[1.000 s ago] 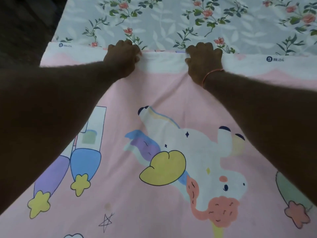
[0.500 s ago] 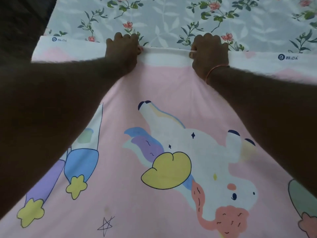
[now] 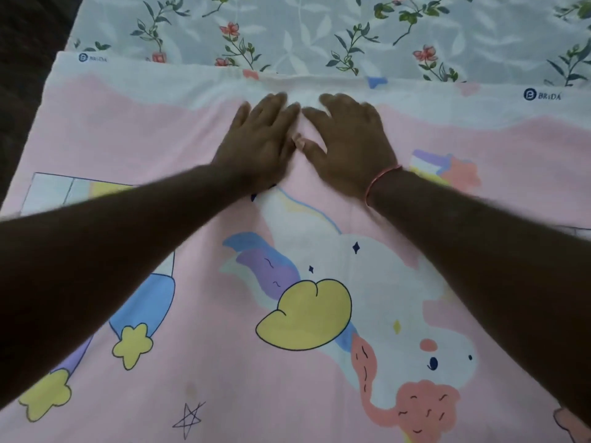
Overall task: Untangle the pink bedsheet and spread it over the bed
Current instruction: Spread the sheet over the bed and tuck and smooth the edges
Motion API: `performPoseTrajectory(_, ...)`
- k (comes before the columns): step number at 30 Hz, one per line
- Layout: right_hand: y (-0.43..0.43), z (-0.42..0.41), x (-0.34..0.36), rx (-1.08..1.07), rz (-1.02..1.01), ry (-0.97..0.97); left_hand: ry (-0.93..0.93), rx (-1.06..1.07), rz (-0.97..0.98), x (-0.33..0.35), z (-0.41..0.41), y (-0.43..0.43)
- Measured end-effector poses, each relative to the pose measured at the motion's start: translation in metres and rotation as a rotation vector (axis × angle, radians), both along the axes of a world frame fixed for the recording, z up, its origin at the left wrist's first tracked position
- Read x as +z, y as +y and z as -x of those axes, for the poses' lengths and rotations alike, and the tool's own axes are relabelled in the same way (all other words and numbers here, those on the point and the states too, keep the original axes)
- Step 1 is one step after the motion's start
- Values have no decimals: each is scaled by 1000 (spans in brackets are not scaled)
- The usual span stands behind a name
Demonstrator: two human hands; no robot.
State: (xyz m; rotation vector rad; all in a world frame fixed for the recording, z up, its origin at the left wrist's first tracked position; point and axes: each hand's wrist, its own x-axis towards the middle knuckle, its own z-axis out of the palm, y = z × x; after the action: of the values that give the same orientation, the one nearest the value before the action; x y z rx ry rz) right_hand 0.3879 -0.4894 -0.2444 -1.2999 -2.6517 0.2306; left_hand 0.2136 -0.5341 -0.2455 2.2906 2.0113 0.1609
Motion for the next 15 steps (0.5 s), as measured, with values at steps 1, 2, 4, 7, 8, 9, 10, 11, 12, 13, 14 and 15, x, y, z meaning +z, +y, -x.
performPoseTrajectory(1,-1,1,-4,-5,33,-54,11,5,37,-6,3,0)
performPoseTrajectory(2,0,1,-7,-20,56,-97,25,28,48,-10,8,2)
performPoseTrajectory(4,3,-1,-7,-50,79,-136,55,43,66,-11,15,6)
performPoseTrajectory(7,1,2,-5,-106,88,-135,77,-13,117,-1,26,1)
performPoseTrajectory(8,0,1,-5,-127,96,-139,82,-37,133,2,37,-5)
performPoseTrajectory(9,-1,3,-4,-144,103,-143,98,-61,144,7,54,-12)
performPoseTrajectory(10,-1,3,-3,-154,108,-152,128,-82,155,11,73,-18)
performPoseTrajectory(11,-1,3,-2,-161,105,-158,169,-71,159,15,96,-22)
performPoseTrajectory(12,-2,5,-2,-166,95,-159,216,-10,158,19,122,-25)
performPoseTrajectory(13,-3,7,-2,-173,84,-162,262,109,160,22,147,-27)
performPoseTrajectory(14,-4,9,-2,-187,83,-169,310,269,172,26,168,-29)
performPoseTrajectory(15,-5,11,-2,-203,90,-179,345,430,184,30,183,-30)
